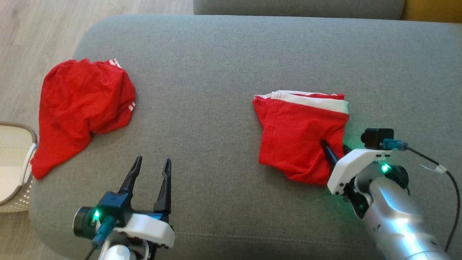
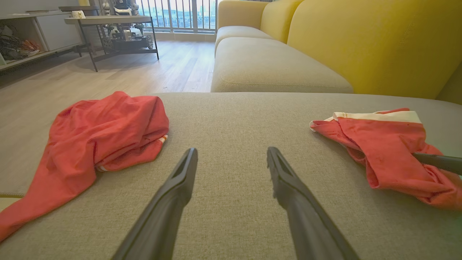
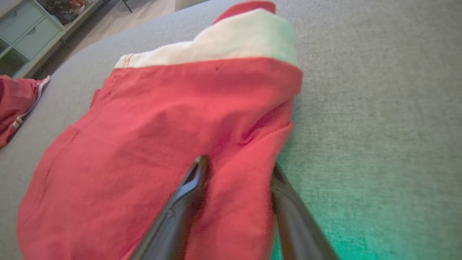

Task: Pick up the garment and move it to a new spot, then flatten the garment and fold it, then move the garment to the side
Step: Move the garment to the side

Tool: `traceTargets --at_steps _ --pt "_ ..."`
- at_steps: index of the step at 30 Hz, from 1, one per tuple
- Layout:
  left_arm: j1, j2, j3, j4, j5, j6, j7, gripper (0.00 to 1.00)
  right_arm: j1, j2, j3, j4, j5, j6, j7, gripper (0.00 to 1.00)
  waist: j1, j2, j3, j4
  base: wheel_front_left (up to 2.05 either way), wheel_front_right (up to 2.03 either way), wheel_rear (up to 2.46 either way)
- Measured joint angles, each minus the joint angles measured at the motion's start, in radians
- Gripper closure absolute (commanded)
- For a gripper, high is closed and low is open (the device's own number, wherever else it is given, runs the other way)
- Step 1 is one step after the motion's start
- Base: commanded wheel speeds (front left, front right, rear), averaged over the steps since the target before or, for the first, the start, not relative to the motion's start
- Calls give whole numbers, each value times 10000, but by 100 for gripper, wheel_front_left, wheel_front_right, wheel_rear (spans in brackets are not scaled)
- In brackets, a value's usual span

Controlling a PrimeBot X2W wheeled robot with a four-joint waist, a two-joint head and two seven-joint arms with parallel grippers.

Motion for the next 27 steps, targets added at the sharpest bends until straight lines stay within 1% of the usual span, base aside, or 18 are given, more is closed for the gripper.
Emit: traceTargets --at_steps 4,9,14,18,23,27 --pt "0 0 19 25 2 -29 0 0 -125 2 224 405 -673 0 -474 100 0 0 -87 -107 0 0 0" --pt "15 0 42 15 15 -29 0 0 -277 6 372 545 -1787 0 -792 100 0 0 -260 -390 0 0 0" --pt "29 2 31 -167 100 -29 0 0 -497 -77 443 468 -2882 2 -878 100 -1 0 -374 -849 0 0 0" --pt "21 4 -8 -351 221 -92 0 0 -749 -249 589 316 -3453 2 -872 100 -1 0 -288 -1331 0 0 0" --pt "-298 23 -236 -518 569 -362 0 0 -1497 -796 681 58 -3724 2 -627 100 0 0 191 -1959 0 0 0" --pt "-1206 219 -610 -439 918 -671 0 0 -2230 -1555 677 -50 -3722 2 -339 100 1 0 791 -2417 0 0 0"
